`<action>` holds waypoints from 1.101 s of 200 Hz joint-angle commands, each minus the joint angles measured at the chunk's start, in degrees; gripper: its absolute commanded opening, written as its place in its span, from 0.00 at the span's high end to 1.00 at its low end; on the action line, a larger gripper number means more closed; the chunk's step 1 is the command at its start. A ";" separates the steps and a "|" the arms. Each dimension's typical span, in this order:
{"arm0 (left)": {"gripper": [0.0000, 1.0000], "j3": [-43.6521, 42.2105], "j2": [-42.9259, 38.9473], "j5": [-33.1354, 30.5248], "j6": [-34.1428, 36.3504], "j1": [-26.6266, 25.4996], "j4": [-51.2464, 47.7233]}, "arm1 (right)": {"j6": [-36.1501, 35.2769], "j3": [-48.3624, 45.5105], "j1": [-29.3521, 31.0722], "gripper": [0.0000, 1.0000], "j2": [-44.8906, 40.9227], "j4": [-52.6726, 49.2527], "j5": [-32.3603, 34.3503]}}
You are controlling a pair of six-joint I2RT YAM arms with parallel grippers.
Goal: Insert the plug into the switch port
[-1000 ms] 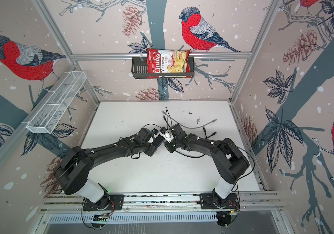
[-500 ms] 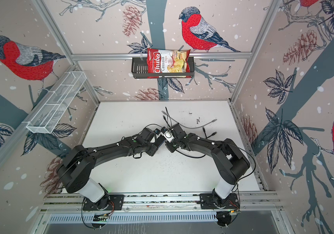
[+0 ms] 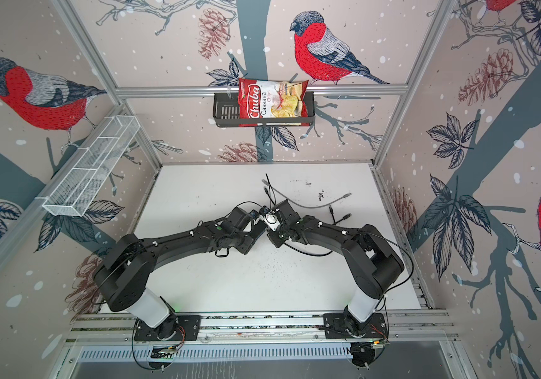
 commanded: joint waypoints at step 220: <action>0.84 0.68 -0.55 6.19 1.54 -0.74 3.26 | -0.51 2.17 2.15 1.00 1.90 2.62 -1.93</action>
